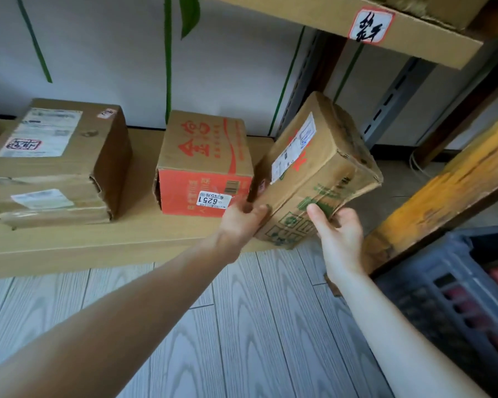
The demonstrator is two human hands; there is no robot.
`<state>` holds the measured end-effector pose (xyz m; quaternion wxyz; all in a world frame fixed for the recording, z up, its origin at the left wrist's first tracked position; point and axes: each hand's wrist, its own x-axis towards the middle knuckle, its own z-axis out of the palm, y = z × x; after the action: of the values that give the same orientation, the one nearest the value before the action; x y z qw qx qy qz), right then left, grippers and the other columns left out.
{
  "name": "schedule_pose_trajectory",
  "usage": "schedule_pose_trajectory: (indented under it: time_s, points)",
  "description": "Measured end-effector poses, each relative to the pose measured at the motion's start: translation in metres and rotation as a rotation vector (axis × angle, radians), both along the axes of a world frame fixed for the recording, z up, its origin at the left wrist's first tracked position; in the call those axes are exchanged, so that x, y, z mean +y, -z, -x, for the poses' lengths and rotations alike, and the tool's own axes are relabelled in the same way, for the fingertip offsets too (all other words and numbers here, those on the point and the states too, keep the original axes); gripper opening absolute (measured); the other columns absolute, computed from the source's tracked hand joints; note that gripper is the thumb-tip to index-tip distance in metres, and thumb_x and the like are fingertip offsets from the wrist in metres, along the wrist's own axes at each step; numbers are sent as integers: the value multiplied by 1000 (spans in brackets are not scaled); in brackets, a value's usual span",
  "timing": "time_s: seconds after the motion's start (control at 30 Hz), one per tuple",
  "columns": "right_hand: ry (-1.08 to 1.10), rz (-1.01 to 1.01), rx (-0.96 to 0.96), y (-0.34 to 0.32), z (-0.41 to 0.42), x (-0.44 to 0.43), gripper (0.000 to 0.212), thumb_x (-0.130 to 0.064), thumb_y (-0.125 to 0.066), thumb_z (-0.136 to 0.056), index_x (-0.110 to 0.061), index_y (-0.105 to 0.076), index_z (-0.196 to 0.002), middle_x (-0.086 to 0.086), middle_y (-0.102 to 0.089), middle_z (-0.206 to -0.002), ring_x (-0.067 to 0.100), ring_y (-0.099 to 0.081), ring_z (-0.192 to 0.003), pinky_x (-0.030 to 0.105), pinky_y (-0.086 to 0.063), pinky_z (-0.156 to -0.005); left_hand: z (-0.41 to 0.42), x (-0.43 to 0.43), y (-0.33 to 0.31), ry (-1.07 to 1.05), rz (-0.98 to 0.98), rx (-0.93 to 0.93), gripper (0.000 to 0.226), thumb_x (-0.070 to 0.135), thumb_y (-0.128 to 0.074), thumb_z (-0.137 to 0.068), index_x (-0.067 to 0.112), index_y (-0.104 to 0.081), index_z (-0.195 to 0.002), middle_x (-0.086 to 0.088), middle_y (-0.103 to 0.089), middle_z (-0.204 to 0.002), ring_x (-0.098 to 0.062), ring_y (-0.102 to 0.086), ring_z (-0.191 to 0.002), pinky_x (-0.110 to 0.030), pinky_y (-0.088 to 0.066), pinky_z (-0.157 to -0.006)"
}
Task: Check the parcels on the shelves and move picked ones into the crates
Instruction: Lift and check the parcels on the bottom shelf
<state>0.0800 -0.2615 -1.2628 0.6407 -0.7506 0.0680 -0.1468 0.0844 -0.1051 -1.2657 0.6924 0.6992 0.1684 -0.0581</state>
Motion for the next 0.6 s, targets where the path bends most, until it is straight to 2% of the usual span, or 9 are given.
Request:
schedule_pose_trajectory:
  time_s: [0.07,0.13,0.23,0.27,0.33,0.4,0.47,0.53,0.6]
  points:
    - [-61,-118,46,2,15,-1,31,-35,-70,-68,-16,-53,-85,-1,-64,-88,3,-63,-79,25,-52,-76,5,1,7,-15,192,220,40,36,-58,-87,13,-51,-119,-5,-58,-109,-21,-57,-96,-32,-47,-76]
    - [-114,-228,101,1,27,-3,32,-33,-66,-69,-13,-54,-91,3,-65,-92,7,-64,-84,36,-52,-86,12,-1,10,2,393,320,35,39,-59,-86,16,-51,-112,-4,-57,-111,-28,-57,-106,-45,-48,-85]
    - [-121,-333,132,-6,35,-6,32,-19,-59,-85,1,-50,-108,34,-52,-109,10,-63,-92,42,-46,-98,15,-6,13,-14,540,282,33,32,-57,-89,15,-52,-117,-6,-58,-110,-26,-60,-88,-45,-50,-70]
    - [-84,-321,123,-9,36,-6,35,-18,-58,-87,0,-48,-115,34,-50,-117,8,-62,-96,40,-45,-101,16,-7,13,-24,551,259,31,28,-55,-91,14,-51,-118,-7,-58,-109,-25,-60,-82,-44,-51,-65]
    - [40,-288,68,-17,34,-8,50,-21,-62,-85,-12,-39,-129,17,-54,-126,-7,-59,-96,31,-45,-100,19,-9,12,-45,553,212,23,20,-52,-93,12,-53,-114,-10,-57,-105,-23,-59,-76,-43,-52,-64]
    - [132,-245,17,-25,30,-10,76,-31,-67,-80,-18,-24,-142,6,-40,-142,-16,-52,-93,11,-46,-84,21,-10,11,-88,554,190,19,16,-52,-93,11,-55,-112,-10,-59,-98,-22,-58,-73,-44,-50,-69]
    - [174,-128,8,-31,27,-10,94,-42,-71,-75,-21,-15,-147,3,-31,-148,-7,-47,-108,0,-40,-76,22,-11,9,-126,518,160,20,14,-54,-92,10,-57,-111,-7,-61,-91,-20,-58,-71,-41,-50,-70]
    - [175,-38,56,-34,20,-6,104,-51,-73,-67,-19,-14,-147,0,-36,-146,4,-41,-124,13,-37,-96,20,-10,7,-164,451,119,8,15,-56,-91,13,-59,-97,-5,-61,-90,-19,-58,-70,-38,-52,-67]
    - [149,-144,143,-30,10,-1,91,-47,-76,-67,-20,-28,-140,-6,-50,-133,11,-48,-122,35,-39,-104,16,-4,5,-226,371,82,3,16,-58,-90,17,-58,-87,-3,-61,-88,-18,-60,-72,-38,-54,-67]
